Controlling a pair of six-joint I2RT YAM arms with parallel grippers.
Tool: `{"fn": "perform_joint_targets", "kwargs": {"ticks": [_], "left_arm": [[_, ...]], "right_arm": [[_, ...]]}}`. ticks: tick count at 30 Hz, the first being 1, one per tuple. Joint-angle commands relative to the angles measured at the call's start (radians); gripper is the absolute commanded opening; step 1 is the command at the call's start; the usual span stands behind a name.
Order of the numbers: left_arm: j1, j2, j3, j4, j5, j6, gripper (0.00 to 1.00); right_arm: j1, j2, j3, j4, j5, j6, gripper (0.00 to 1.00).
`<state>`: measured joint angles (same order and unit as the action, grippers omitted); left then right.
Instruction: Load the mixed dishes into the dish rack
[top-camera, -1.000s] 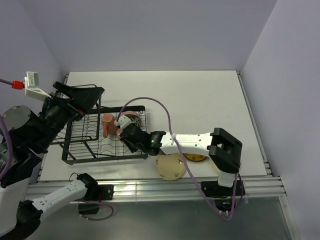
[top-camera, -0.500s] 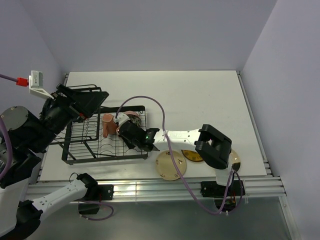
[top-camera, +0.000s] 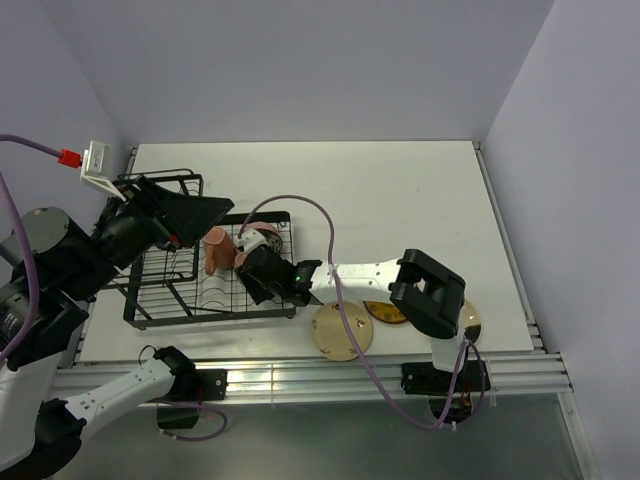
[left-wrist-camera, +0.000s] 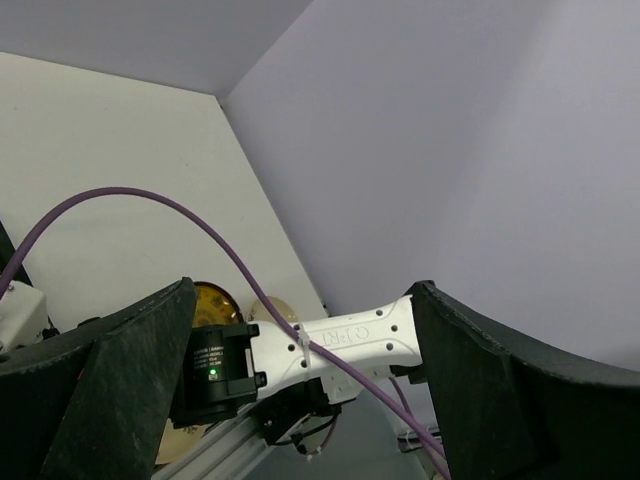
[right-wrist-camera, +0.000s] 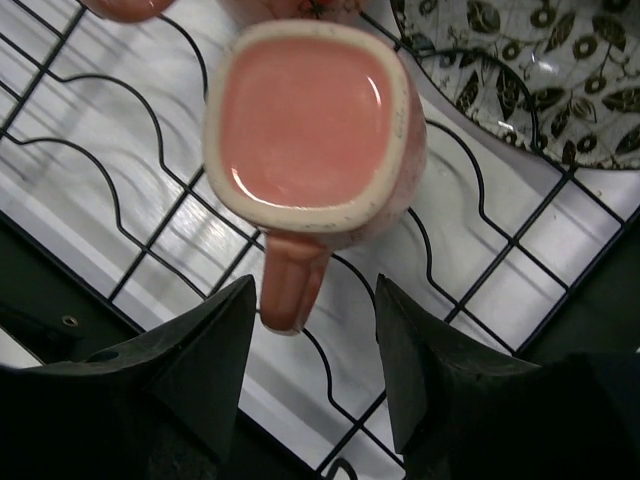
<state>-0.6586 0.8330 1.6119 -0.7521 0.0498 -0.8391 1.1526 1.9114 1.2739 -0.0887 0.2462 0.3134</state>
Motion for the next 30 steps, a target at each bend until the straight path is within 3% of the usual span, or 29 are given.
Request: {"fn": "perform_joint_targets", "kwargs": {"ticks": [1, 11, 15, 20, 26, 30], "left_arm": [[0.001, -0.008, -0.017, 0.008, 0.061, 0.025, 0.95], [0.001, -0.011, -0.036, 0.019, 0.151, 0.035, 0.93], [0.002, 0.024, -0.079, 0.033, 0.191, 0.031, 0.91], [-0.016, 0.106, -0.196, 0.097, 0.223, 0.024, 0.88], [-0.209, 0.314, -0.224, 0.138, 0.102, 0.074, 0.86], [-0.272, 0.488, -0.225, 0.212, 0.114, 0.109, 0.83]], "right_arm": [[-0.007, -0.084, -0.015, 0.052, 0.019, 0.026, 0.6], [-0.016, -0.365, -0.142, 0.031, 0.091, 0.09, 0.66], [-0.095, -0.547, -0.185, -0.167, 0.238, 0.226, 0.68], [-0.227, -0.796, -0.356, -0.367, 0.358, 0.416, 0.69], [-0.442, -1.17, -0.487, -0.545, 0.29, 0.466, 0.69], [-0.484, -1.324, -0.47, -0.673, 0.26, 0.487, 0.69]]}}
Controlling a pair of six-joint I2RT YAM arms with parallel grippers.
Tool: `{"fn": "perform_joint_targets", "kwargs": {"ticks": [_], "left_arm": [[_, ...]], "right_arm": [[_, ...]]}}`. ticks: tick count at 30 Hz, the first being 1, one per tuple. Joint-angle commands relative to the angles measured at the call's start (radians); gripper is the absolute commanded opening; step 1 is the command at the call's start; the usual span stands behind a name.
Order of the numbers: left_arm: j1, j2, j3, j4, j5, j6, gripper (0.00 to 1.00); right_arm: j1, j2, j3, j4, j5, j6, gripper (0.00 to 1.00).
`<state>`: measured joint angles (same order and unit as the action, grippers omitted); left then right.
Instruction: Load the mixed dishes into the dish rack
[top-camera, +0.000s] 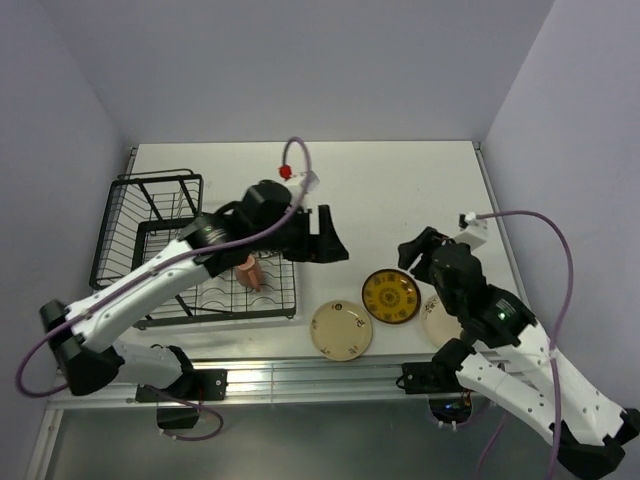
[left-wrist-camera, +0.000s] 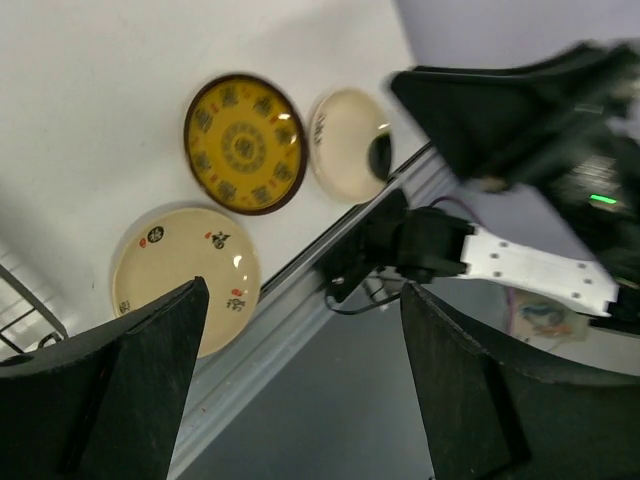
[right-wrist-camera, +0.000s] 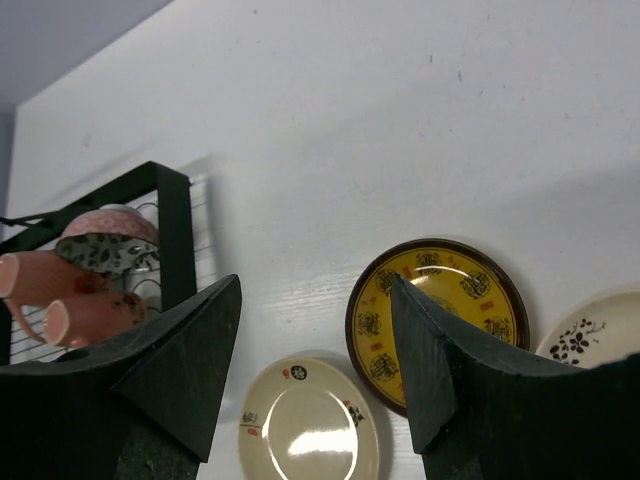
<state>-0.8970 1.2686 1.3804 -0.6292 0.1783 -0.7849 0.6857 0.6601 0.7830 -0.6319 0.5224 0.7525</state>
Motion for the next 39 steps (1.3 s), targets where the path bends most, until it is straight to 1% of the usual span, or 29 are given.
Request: {"fn": "perform_joint_targets", "kwargs": {"ticks": [1, 2, 4, 7, 8, 9, 10, 11, 14, 18, 23, 28, 30, 34, 37, 38, 39], "left_arm": [[-0.042, 0.078, 0.008, 0.095, -0.019, 0.068, 0.83], [-0.048, 0.131, 0.012, 0.108, -0.008, 0.078, 0.83], [-0.065, 0.182, 0.008, 0.141, 0.038, 0.096, 0.81], [-0.08, 0.287, 0.016, 0.175, 0.047, 0.113, 0.79], [-0.085, 0.34, 0.026, 0.175, 0.044, 0.115, 0.78], [-0.094, 0.366, 0.031, 0.184, 0.041, 0.125, 0.75], [-0.1, 0.389, 0.038, 0.184, 0.03, 0.128, 0.73], [-0.108, 0.437, 0.058, 0.178, -0.008, 0.131, 0.73], [-0.131, 0.514, 0.081, 0.177, -0.054, 0.13, 0.71], [-0.135, 0.586, 0.088, 0.194, -0.134, 0.098, 0.66], [-0.135, 0.678, 0.097, 0.253, -0.116, 0.076, 0.64], [-0.137, 0.768, 0.134, 0.287, -0.103, 0.082, 0.61], [-0.137, 0.784, 0.135, 0.302, -0.094, 0.079, 0.57], [-0.137, 0.825, 0.138, 0.31, -0.091, 0.075, 0.56], [-0.137, 0.839, 0.128, 0.338, -0.073, 0.072, 0.5], [-0.137, 0.841, 0.124, 0.342, -0.071, 0.067, 0.46], [-0.137, 0.845, 0.123, 0.356, -0.069, 0.065, 0.43]], "right_arm": [[-0.017, -0.089, 0.03, -0.156, -0.016, 0.07, 0.68], [-0.017, -0.106, 0.033, -0.173, -0.021, 0.076, 0.68], [-0.015, -0.146, 0.044, -0.232, -0.021, 0.103, 0.69], [-0.017, -0.183, 0.045, -0.273, -0.024, 0.114, 0.68], [-0.017, -0.191, 0.048, -0.282, -0.022, 0.117, 0.68], [-0.017, -0.203, 0.05, -0.302, -0.019, 0.122, 0.68], [-0.015, -0.212, 0.055, -0.31, -0.019, 0.126, 0.68], [-0.017, -0.22, 0.056, -0.322, -0.019, 0.13, 0.68], [-0.017, -0.272, 0.062, -0.328, -0.022, 0.131, 0.68], [-0.017, -0.324, 0.076, -0.362, -0.009, 0.136, 0.68], [-0.017, -0.353, 0.099, -0.385, -0.036, 0.156, 0.67], [-0.017, -0.393, 0.065, -0.318, -0.127, 0.154, 0.65], [-0.017, -0.39, 0.068, -0.319, -0.131, 0.153, 0.65], [-0.017, -0.381, 0.09, -0.338, -0.121, 0.142, 0.65], [-0.017, -0.396, 0.098, -0.333, -0.111, 0.134, 0.65], [-0.017, -0.402, 0.098, -0.334, -0.108, 0.133, 0.65], [-0.017, -0.404, 0.098, -0.334, -0.105, 0.128, 0.65]]}}
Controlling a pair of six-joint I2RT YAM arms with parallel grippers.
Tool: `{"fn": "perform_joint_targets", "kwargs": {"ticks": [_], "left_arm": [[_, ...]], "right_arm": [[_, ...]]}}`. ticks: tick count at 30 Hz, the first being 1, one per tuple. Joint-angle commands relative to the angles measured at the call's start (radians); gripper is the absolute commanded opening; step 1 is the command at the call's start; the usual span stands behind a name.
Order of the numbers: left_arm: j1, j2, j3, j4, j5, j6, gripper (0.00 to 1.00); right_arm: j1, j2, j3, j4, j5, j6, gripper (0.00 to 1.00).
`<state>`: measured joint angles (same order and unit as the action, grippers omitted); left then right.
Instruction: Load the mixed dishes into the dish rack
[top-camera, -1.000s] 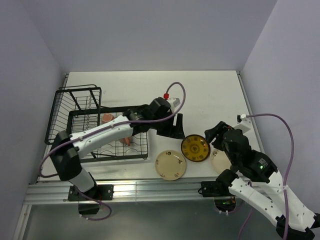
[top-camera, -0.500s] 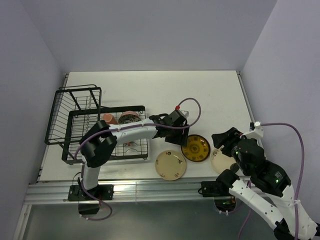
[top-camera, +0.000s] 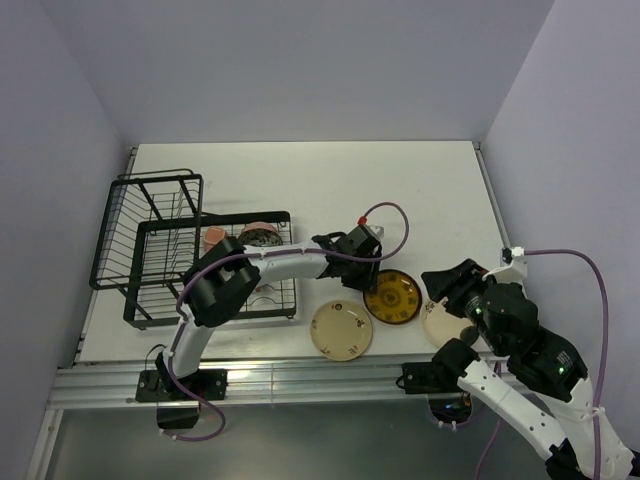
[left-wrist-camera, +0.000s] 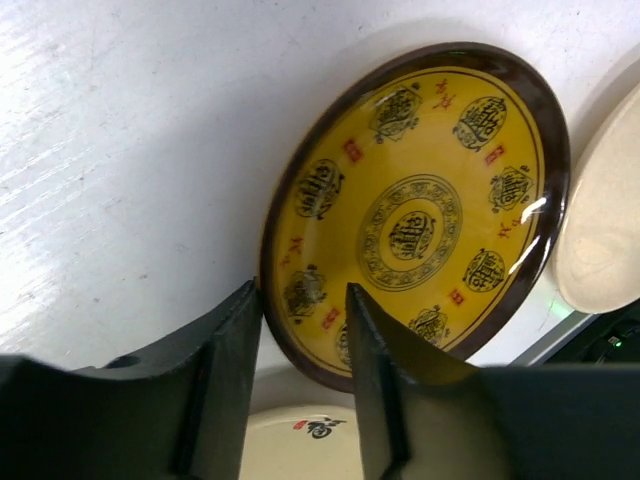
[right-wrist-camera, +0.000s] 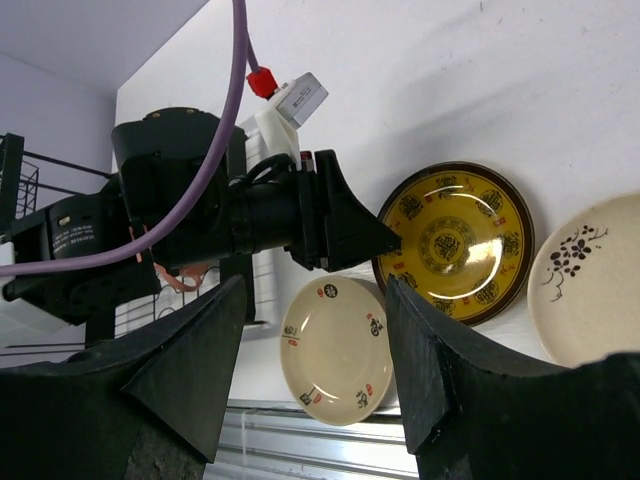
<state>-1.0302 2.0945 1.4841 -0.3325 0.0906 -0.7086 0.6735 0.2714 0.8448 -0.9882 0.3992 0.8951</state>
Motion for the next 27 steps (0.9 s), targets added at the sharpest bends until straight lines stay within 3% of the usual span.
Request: {"fn": "perform_joint_targets", "kwargs": {"ticks": [1, 11, 18, 27], "left_arm": [[-0.004, 0.022, 0.012, 0.064, 0.021, -0.011, 0.41], [-0.002, 0.047, -0.031, 0.093, -0.012, -0.037, 0.0], [-0.002, -0.079, -0.134, 0.066, -0.129, -0.022, 0.0], [0.022, -0.486, -0.252, -0.029, -0.196, 0.05, 0.0]], "right_arm": [[-0.005, -0.015, 0.037, 0.022, 0.021, -0.016, 0.65], [-0.003, -0.003, 0.034, 0.023, 0.013, -0.025, 0.65], [-0.005, 0.041, 0.016, 0.056, -0.06, -0.074, 0.66], [-0.005, 0.118, 0.019, 0.157, -0.147, -0.241, 0.68]]}}
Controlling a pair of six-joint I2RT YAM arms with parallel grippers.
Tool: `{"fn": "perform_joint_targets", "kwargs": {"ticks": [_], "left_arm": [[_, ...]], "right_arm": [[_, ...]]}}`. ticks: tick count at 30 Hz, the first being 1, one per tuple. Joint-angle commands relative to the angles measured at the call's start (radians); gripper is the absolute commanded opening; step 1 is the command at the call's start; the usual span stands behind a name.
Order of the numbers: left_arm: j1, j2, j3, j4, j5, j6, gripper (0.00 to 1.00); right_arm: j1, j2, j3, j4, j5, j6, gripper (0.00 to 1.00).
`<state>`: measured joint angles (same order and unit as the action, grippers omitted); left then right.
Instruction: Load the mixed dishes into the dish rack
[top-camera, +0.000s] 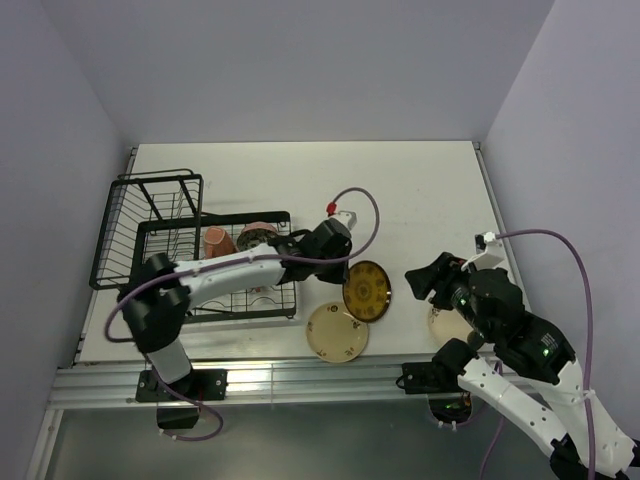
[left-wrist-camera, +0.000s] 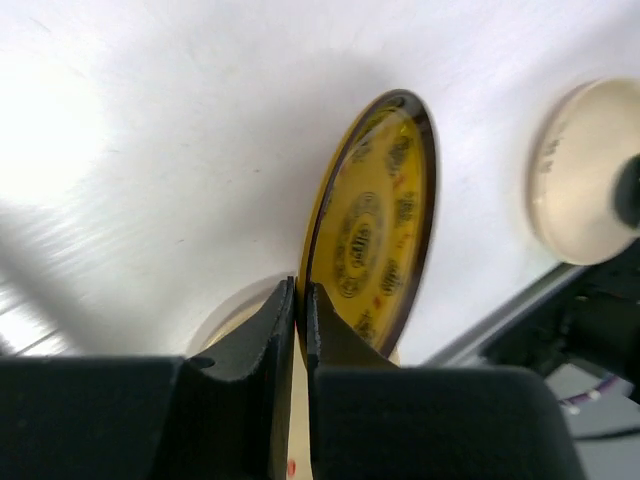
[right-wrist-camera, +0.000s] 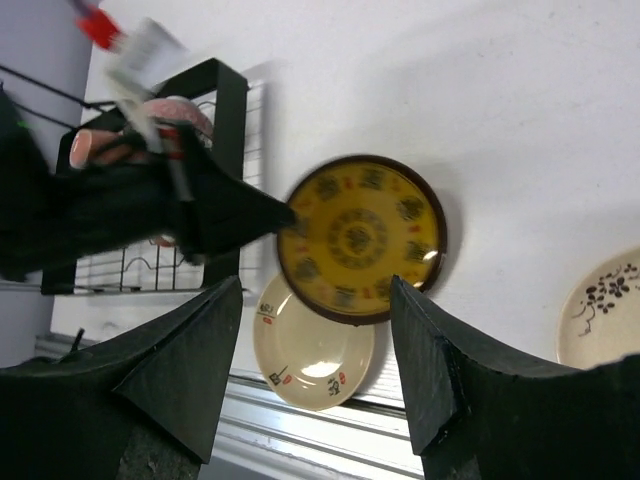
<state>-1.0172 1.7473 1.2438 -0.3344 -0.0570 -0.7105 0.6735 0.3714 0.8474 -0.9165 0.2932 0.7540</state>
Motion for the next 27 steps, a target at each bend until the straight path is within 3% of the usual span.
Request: {"fn": "perform_joint_targets", "kwargs": {"ticks": [1, 8, 19, 27], "left_arm": [[0.011, -0.167, -0.015, -0.035, -0.05, 0.06, 0.0], [0.014, -0.367, 0.005, -0.107, -0.023, 0.085, 0.0], [0.016, -0.655, 0.02, -0.245, -0.041, 0.1, 0.0], [0.016, -0.801, -0.01, -0.267, 0.017, 0.074, 0.0]], "right_arm": [[-0.005, 0.026, 0.01, 0.12, -0.095, -0.125, 0.69], [-0.003, 0.086, 0.005, 0.234, -0.251, -0.261, 0.76], [-0.003, 0.23, 0.116, 0.254, -0.37, -0.341, 0.76], [-0.003, 0.31, 0.117, 0.392, -0.601, -0.383, 0.74]]}}
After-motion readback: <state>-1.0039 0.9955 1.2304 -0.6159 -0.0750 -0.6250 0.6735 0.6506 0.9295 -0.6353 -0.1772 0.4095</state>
